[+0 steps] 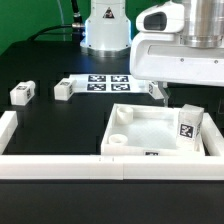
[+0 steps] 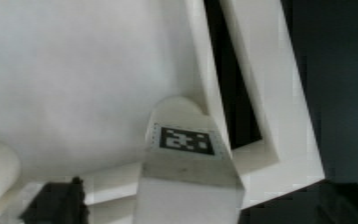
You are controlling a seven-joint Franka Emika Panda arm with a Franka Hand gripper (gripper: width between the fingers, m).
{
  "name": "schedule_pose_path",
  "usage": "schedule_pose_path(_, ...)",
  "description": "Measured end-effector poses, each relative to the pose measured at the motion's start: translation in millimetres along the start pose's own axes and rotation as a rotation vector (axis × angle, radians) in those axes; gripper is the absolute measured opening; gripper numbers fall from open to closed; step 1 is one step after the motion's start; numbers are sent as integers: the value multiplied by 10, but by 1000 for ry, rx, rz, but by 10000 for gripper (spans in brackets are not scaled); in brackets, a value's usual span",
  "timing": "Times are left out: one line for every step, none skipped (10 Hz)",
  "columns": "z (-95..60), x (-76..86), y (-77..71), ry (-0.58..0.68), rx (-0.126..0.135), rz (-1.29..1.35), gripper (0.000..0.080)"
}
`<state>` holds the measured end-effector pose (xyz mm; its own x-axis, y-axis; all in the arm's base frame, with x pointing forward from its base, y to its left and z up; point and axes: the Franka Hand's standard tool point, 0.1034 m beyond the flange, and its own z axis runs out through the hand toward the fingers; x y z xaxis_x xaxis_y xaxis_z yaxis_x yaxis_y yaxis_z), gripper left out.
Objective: Assemble square table
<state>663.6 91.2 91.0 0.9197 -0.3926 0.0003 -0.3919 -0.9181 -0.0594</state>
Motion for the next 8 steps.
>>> schedule_pose_path(1,0,0,0,0,0,648)
schedule_pose_path(2,-1,1,0,0,0,648)
schedule_pose_path(3,-1,1,0,0,0,648)
schedule_pose_path(4,-1,1,0,0,0,648)
schedule_pose_path(5,-1,1,-1,0,0,648)
schedule_pose_path(7,-14,0,1,-2,-13,648)
schedule_pose_path(11,-73,-5,5,0,-36,648)
schedule_pose_path(5,-156,-5,3,-3,-92,648)
